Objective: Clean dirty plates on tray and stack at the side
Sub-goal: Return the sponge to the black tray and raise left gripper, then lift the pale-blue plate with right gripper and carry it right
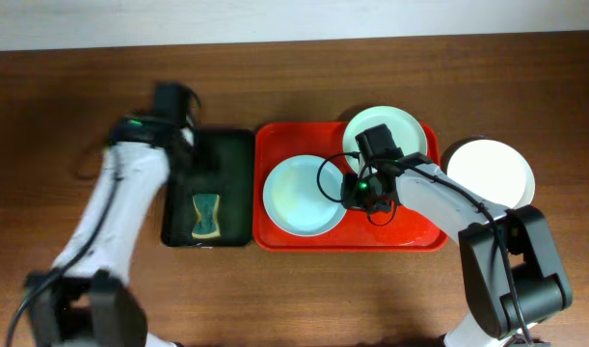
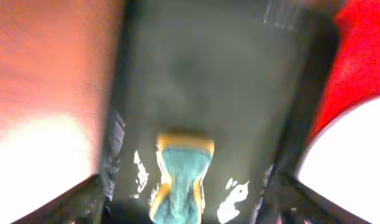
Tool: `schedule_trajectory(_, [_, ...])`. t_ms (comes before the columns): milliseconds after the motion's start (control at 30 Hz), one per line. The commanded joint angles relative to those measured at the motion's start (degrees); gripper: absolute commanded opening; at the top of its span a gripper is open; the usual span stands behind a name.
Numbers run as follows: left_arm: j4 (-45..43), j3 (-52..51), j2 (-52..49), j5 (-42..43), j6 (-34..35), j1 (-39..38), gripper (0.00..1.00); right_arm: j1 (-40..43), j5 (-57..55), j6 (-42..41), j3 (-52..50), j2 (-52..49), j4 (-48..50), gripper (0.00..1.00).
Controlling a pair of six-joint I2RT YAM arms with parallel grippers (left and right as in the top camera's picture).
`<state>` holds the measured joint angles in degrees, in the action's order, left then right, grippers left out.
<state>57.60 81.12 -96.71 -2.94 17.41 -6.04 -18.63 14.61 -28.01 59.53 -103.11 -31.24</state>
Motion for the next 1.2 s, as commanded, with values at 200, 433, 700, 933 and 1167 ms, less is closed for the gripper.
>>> schedule_trajectory(200, [5.2,11.7,7.5,0.3,4.0,16.6,0.99,-0.1,-0.3,0.3,-0.4,0.1,0.3,0.4])
schedule_trajectory(433, [6.5,11.7,7.5,0.3,4.0,18.6,0.99,-0.1,0.0,0.1,-0.3,-1.9,2.4,0.04])
schedule_trajectory(700, [6.5,11.7,7.5,0.3,4.0,18.6,0.99,0.0,0.0,0.2,7.9,3.0,-7.7,0.04])
schedule_trajectory(933, [6.5,11.7,7.5,0.3,4.0,18.6,0.99,-0.5,-0.1,0.1,20.8,4.1,-19.6,0.04])
schedule_trajectory(1167, [6.5,11.7,7.5,0.4,4.0,18.6,0.99,-6.7,-10.4,-3.2,23.8,3.6,-12.7,0.04])
